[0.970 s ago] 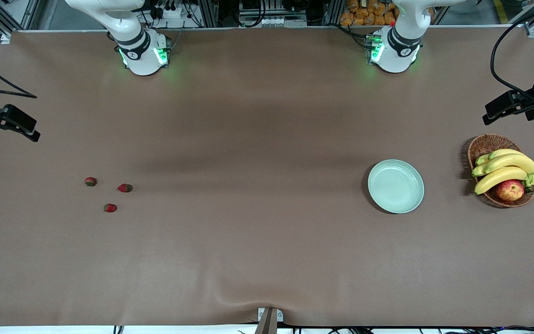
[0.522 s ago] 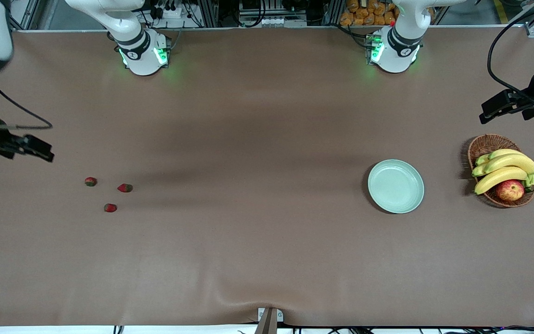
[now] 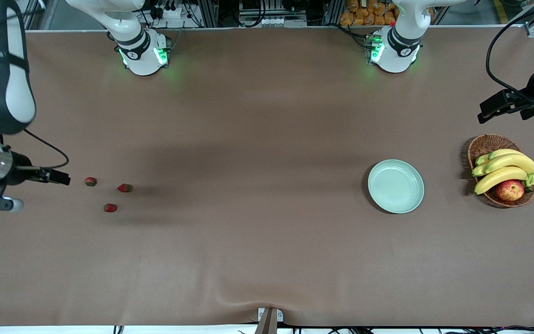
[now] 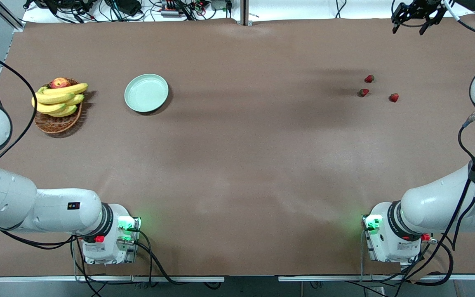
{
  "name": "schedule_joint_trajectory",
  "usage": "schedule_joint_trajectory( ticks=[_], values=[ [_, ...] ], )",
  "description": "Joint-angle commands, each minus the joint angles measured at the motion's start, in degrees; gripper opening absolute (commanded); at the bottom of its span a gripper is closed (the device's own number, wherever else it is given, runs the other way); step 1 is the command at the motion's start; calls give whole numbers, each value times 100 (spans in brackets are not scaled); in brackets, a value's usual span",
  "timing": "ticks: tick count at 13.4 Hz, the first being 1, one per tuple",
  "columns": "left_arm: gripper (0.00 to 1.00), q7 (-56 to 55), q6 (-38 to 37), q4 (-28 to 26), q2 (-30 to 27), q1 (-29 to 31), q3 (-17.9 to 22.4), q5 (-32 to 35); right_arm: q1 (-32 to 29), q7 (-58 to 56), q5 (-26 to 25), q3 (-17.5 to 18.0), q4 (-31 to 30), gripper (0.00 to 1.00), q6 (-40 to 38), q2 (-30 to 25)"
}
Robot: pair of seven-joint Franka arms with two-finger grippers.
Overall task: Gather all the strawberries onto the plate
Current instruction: 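Lower the right gripper and grasp one strawberry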
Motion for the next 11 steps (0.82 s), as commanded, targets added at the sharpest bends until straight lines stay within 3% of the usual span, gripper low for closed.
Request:
schedule_joint_trajectory(
  ticks=[1,4,9,11],
  values=[
    [100,91,-66,14,-6,-4,1,-125,-152,294,236,76,-234,100,468,260],
    [100,100,-75,-12,-6,31,1,-125,-143,303,245,76,-700,100,1399,436],
    [100,161,-189,-21,-24,49,10,-125,-152,269,245,76,-710,100,2437,1350],
    [100,179,-259,-47,-24,57,10,-125,-135,268,245,76,-710,85,2545,1518]
  ],
)
